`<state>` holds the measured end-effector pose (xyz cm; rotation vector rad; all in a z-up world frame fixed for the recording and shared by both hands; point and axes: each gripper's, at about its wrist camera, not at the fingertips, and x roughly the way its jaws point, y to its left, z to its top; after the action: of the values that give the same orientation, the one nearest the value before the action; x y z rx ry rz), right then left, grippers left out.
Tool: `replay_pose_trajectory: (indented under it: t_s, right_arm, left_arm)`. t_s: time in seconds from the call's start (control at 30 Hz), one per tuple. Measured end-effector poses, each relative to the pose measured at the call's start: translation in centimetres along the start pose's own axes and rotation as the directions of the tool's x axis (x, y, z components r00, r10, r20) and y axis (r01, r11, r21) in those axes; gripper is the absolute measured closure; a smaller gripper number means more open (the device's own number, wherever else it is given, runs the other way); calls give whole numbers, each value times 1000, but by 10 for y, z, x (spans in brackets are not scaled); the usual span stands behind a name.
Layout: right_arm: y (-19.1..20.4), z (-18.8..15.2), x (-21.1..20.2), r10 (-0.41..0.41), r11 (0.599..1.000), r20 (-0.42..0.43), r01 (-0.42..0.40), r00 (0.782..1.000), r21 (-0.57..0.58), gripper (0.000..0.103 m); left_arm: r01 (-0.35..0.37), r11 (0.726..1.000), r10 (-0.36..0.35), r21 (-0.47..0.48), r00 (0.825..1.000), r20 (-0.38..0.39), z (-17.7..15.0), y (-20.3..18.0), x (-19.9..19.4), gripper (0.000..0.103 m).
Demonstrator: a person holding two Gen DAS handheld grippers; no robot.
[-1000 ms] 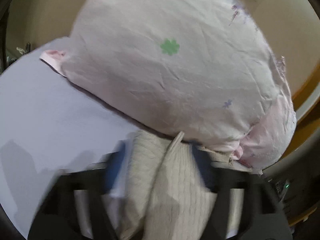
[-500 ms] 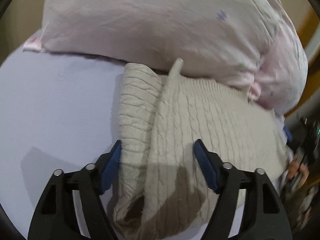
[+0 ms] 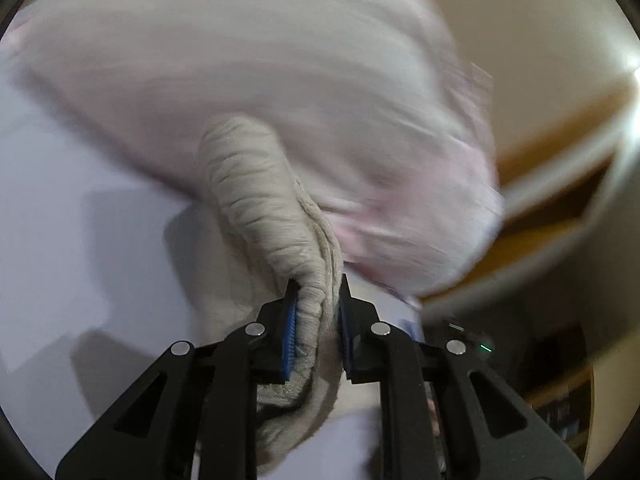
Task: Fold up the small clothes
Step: 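Lift the hem and fold it toward the collar with both grippers, then lower the folded sweater onto the sheet and open both grippers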
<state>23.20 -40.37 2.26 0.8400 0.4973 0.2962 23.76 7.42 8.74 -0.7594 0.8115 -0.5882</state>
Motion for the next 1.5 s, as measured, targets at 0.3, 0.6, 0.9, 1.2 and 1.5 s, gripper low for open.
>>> replay_pose_trajectory:
  t_s: [0.3,0.6,0.9,1.2,1.5]
  right_arm:
    - [-16,25,-22,-105,992,25,107,994,-60,5]
    - [-43,21,14,-102,990,-318,128,943,62,2]
    - [-27,-1,43,-242,970,-400,226,884,-87,2]
    - [-21,-23,52,-42,999,-454,34,890,-26,64]
    - [41,-70,89,-122,972,-530,-6,839,-234,42]
  left_arm:
    - [228,973,-201,23,896,-395,-74,-102,213,85]
    - [-183,943,199,276,980,-28,-45,-51,100,27]
    - [-286,938,325,196,924,-204,-65,5,146,20]
    - [-181,953,236,243,947,-219,-60,-18,152,58]
    - [-473,795,500,380,865,30,-52,-2,52,49]
